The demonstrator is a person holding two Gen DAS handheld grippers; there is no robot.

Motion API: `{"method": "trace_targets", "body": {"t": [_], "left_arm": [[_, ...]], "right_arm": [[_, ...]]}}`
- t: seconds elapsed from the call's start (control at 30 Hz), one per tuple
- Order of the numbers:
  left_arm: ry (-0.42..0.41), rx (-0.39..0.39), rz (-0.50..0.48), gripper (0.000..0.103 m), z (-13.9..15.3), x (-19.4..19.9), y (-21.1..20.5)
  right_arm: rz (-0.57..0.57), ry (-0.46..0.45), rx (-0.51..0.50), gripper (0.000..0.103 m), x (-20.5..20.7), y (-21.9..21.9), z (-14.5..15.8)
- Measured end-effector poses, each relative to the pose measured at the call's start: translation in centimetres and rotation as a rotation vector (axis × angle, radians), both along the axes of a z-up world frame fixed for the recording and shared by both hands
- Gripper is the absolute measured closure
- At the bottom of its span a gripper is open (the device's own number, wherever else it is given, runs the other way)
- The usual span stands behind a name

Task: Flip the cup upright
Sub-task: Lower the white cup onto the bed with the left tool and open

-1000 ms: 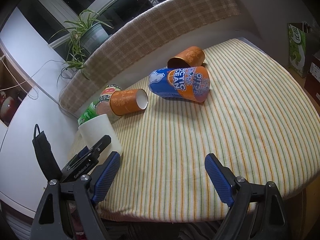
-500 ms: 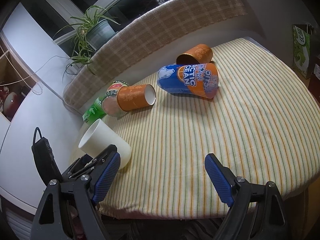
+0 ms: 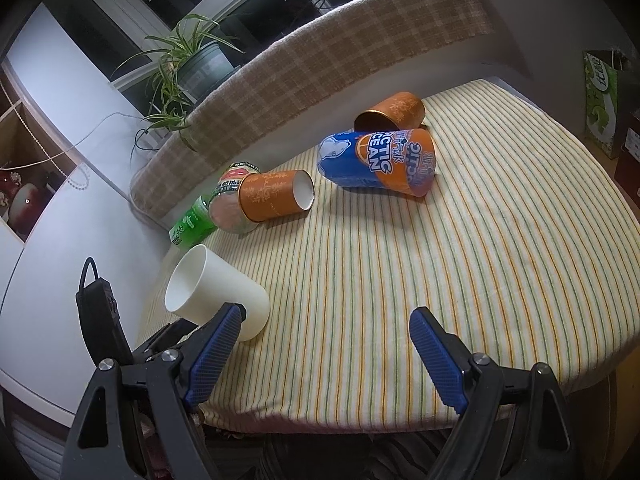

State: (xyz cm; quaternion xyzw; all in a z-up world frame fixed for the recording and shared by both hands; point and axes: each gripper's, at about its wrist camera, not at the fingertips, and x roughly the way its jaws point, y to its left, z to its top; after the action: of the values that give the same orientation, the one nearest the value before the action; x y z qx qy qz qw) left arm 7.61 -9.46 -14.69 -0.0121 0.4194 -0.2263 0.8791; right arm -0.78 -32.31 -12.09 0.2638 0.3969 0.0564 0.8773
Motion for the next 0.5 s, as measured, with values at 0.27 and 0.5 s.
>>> {"method": "trace_targets", "body": {"t": [0.27, 0.5], "left_arm": [[-0.006, 0.019, -0.006, 0.022, 0.0, -1.5, 0.7], [-0.035, 0.03, 0.048, 0.022, 0.7, -3.4, 3.6]], "right_arm": [[0.023, -0.012, -0.031, 0.014, -0.1, 0.9, 0.1], [0.036, -0.048, -0.108, 0.014, 0.0, 2.1, 0.7]]}}
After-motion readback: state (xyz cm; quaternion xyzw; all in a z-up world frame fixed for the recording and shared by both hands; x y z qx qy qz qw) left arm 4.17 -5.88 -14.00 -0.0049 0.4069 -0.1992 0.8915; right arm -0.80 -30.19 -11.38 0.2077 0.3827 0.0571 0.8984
